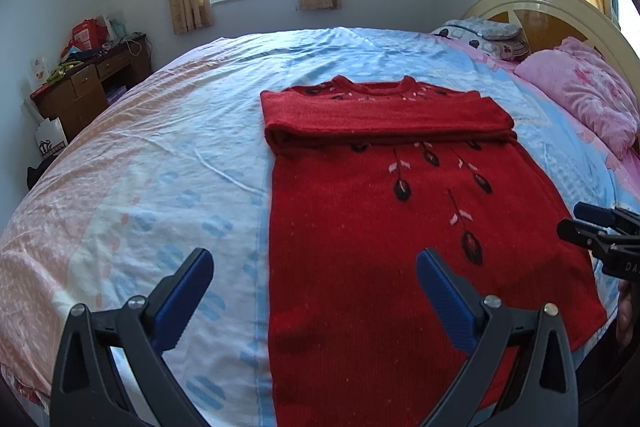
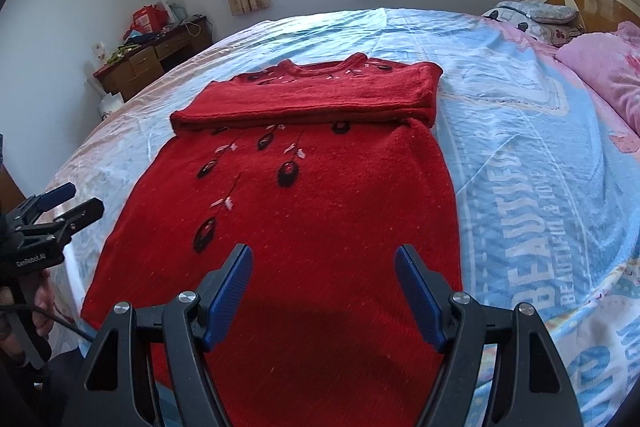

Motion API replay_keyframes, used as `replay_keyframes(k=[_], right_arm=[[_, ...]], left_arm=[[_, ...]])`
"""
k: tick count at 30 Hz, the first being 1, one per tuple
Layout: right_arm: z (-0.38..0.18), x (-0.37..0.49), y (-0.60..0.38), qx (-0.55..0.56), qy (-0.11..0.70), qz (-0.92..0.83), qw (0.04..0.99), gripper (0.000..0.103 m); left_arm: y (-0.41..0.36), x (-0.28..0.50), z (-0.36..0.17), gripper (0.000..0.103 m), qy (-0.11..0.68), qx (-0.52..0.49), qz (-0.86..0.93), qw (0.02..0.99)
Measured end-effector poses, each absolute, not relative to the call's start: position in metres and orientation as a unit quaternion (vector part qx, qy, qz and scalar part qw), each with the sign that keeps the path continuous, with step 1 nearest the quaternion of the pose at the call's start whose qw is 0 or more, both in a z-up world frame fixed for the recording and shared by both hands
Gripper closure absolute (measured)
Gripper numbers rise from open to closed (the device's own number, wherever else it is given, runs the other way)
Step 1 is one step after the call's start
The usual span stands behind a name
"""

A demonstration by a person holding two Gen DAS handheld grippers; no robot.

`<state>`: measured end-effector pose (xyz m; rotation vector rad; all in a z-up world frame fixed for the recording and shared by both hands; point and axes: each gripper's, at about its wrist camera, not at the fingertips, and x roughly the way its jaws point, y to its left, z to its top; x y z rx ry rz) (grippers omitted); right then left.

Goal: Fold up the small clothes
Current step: 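Open the right tool and pull both tools back from the sweater, then move both tools to the sweater hem and close them on it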

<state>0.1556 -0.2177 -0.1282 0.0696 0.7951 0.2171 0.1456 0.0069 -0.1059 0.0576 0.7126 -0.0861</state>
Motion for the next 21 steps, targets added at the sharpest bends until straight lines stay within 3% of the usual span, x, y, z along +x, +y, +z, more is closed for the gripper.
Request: replay_keyframes(k=[21], right_arm=[[-0.137, 0.116, -0.208, 0.018, 0.405, 0.124, 0.906, 0.029]], left_arm=[[0.000, 0.104, -0.120, 0.000, 0.373, 0.046, -0.068, 0.924]])
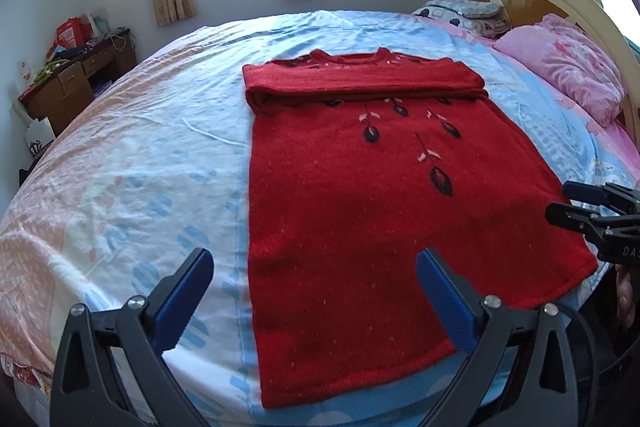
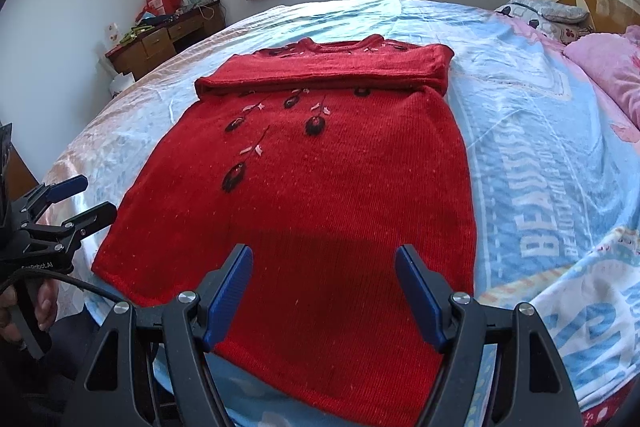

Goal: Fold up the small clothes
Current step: 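Move both tools to the sweater hem and close them on it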

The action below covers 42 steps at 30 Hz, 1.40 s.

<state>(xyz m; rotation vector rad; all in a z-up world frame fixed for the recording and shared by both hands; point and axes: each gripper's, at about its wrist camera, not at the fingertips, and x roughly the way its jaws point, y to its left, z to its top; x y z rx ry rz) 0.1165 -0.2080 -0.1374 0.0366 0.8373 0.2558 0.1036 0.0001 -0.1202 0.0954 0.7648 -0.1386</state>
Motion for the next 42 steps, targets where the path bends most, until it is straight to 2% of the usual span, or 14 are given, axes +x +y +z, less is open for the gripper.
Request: replay_keyframes(k=[17, 20, 25, 32, 34, 37, 42], right_arm=[[-0.147, 0.093, -0.223, 0.024, 0.417, 0.101, 0.903, 0.029], [-0.149, 0.087, -0.228, 0.021, 0.421, 0.091, 0.902, 0.029], [-0.153, 0.081, -0.238, 0.028, 0.426, 0.082, 0.900, 0.029], [-0.156, 0.078, -0.242, 0.033, 0.430, 0.078, 0.899, 0.029], [-0.156, 0.077, -0.242, 0.033, 0.431, 0.077, 0.898, 0.029], [-0.156, 0.076, -0.247, 0.036, 0.434, 0.071, 0.897, 0.029], [-0.158, 0.071, -0.260, 0.047, 0.445, 0.054, 0.893, 0.029]], left_arm=[[0.021, 0.087, -0.130, 0.000, 0.399, 0.034, -0.070, 0.914], [0.031, 0.084, -0.137, 0.003, 0.417, 0.015, -0.078, 0.906], [0.042, 0.089, -0.151, 0.027, 0.448, -0.024, -0.092, 0.889], [0.046, 0.083, -0.165, 0.049, 0.477, -0.051, -0.098, 0.872], [0.045, 0.082, -0.165, 0.076, 0.481, -0.054, -0.110, 0.868], [0.043, 0.080, -0.167, 0.088, 0.480, -0.041, -0.115, 0.869], [0.042, 0.078, -0.161, 0.093, 0.471, -0.029, -0.119, 0.874]])
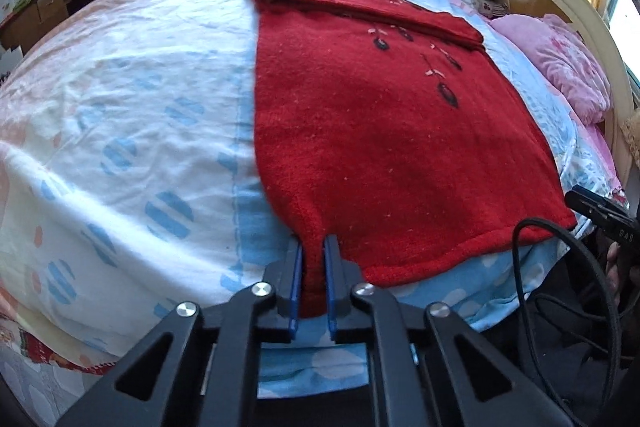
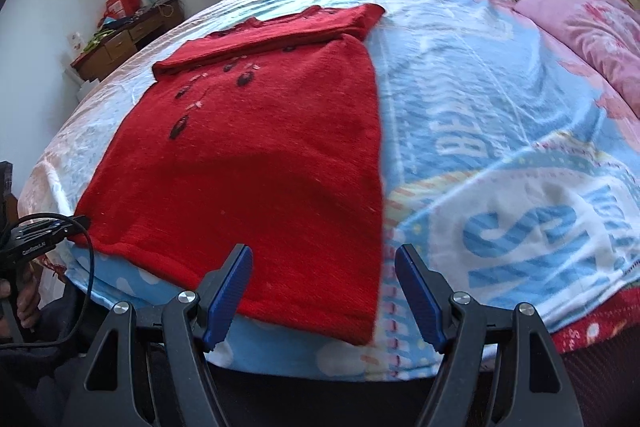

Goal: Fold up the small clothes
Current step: 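Move both tools to the sweater hem and close them on it, then lift the hem with both tools and fold it up toward the collar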

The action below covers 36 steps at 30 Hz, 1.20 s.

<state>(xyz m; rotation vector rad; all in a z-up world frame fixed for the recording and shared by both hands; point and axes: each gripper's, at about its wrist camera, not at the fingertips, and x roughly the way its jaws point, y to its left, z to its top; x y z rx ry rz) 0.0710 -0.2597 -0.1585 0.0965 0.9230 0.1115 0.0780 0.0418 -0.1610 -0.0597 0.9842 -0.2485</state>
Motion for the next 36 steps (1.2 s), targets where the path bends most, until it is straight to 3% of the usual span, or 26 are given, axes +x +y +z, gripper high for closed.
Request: replay_keyframes(k=[14, 16, 17, 20, 28, 36], right_arm=[[-0.178, 0.072, -0.270, 0.077, 0.485, 0.047, 0.870, 0.031], [-0.183, 0.073, -0.271, 0.089, 0.495, 0.056, 0.863, 0.050], [-0.186, 0.075, -0.272, 0.095, 0.501, 0.061, 0.858, 0.068], [-0.184, 0.074, -0.281, 0.137, 0.492, 0.076, 0.856, 0.095], [-0.137, 0.058, -0.283, 0.124, 0.398, 0.084, 0.905, 0.096], [-0.117, 0.058, -0.278, 0.122, 0.359, 0.086, 0.921, 0.096]], left_arm=[[0.040, 0.080, -0.156, 0.093, 0.459, -0.022, -0.129, 0.879], [0.040, 0.080, -0.157, 0.093, 0.459, -0.021, -0.129, 0.879], [0.040, 0.080, -0.157, 0.093, 0.459, -0.021, -0.130, 0.879], [0.040, 0.081, -0.155, 0.093, 0.455, -0.024, -0.135, 0.880], [0.055, 0.079, -0.121, 0.094, 0.405, -0.064, -0.153, 0.899], [0.056, 0.090, -0.109, 0.094, 0.400, -0.086, -0.167, 0.897]])
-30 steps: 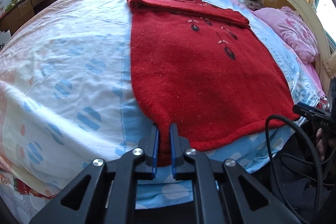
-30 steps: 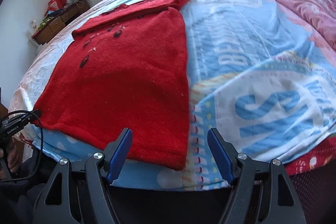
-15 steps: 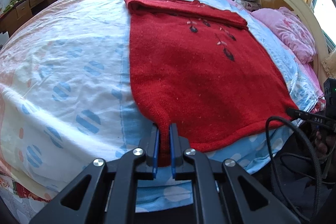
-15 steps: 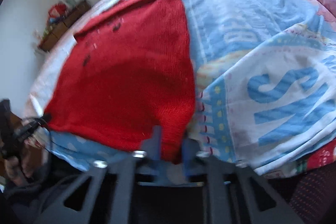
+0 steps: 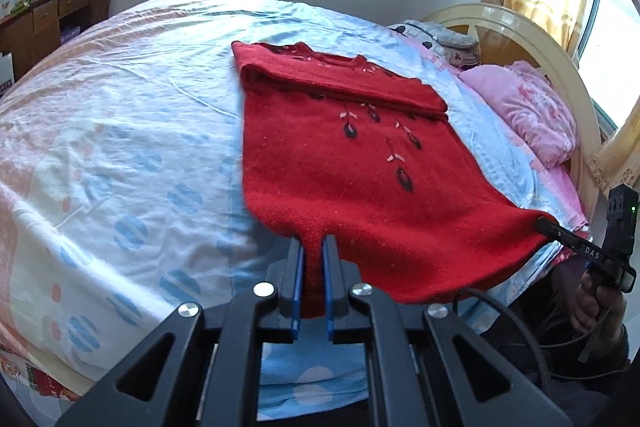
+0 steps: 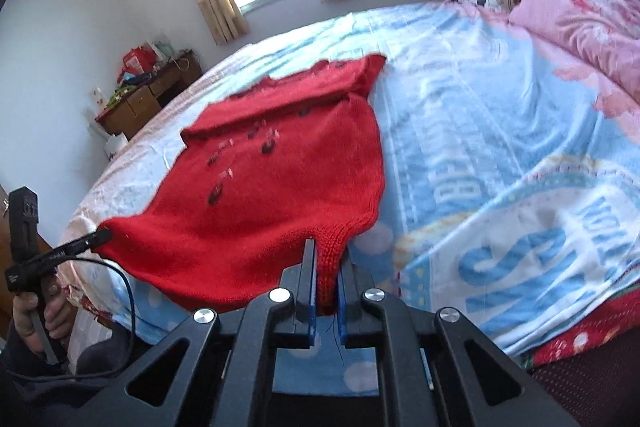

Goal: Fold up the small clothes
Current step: 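Lift the hem with both tools and fold it up toward the collar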

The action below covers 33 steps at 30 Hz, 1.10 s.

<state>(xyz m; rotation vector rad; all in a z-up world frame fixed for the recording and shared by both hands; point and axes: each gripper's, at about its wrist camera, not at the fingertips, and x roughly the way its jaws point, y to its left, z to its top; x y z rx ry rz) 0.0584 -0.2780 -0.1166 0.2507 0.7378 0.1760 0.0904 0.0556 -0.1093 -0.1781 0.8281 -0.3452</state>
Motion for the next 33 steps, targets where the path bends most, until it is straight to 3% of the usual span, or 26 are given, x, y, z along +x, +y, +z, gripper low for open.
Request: replay_keyframes(k=[18, 33], right_arm=[[-0.022, 0.084, -0.268, 0.116, 0.241, 0.097, 0.959, 0.096], [-0.002, 0.148, -0.275, 0.129, 0.222, 0.083, 0.963, 0.096]], left_arm=[[0.069, 0.123, -0.042, 0.094, 0.313, -0.127, -0.172, 0.925], [0.075, 0.180, -0.022, 0.094, 0.288, -0.154, -0.169, 0.930]])
